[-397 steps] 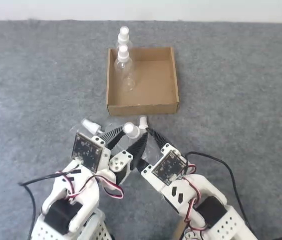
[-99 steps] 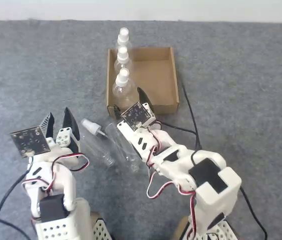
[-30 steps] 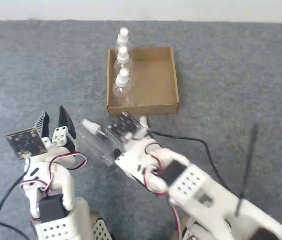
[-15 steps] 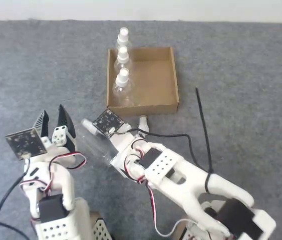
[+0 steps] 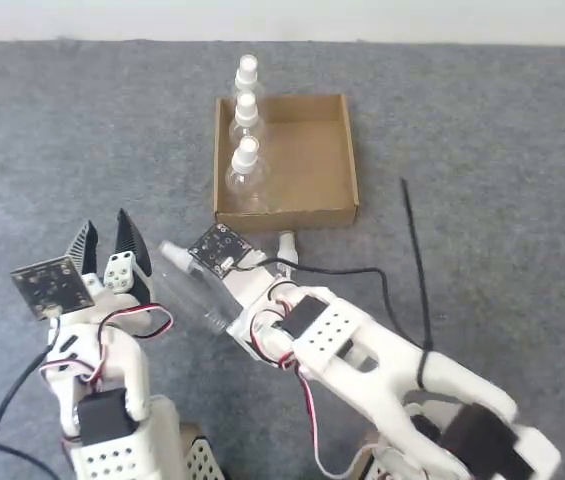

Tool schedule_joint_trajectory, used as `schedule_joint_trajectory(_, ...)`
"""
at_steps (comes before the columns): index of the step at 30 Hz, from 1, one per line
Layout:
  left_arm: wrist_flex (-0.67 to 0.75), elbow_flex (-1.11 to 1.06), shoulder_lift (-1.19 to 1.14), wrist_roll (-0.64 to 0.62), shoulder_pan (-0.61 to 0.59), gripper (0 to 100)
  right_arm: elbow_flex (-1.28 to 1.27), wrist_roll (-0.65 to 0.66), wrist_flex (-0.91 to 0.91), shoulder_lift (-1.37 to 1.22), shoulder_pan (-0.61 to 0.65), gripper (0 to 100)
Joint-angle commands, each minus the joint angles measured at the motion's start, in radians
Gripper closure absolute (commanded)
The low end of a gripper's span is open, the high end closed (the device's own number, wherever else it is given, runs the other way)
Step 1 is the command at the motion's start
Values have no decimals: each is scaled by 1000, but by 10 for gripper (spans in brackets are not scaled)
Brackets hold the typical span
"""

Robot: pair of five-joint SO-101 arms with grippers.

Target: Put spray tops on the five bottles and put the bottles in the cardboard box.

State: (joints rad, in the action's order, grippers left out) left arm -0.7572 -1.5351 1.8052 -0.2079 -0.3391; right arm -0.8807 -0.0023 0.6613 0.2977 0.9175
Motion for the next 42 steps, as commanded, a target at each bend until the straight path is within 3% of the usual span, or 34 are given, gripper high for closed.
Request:
schedule_joint_trajectory(1,29,12,15,-15,-6,859,60,-12,111,156,-16,922)
schedule_joint_trajectory(7,32,1,15,-15,-6,859,60,-28,262,265,-47,922)
schedule_joint_trajectory(13,32,1,15,-15,-6,859,60,-229,414,377,-47,922)
schedule_joint_trajectory(18,32,1,15,-15,-6,859,58,-321,527,460,-58,922)
schedule_joint_trajectory(27,32,1,15,-15,-6,859,-84,-333,538,641,-283,921)
schedule_joint_trajectory(37,32,1,15,-15,-6,859,-324,-339,539,1023,-472,922)
schedule_joint_trajectory(42,32,1,15,-15,-6,859,-427,-457,539,1224,-565,923)
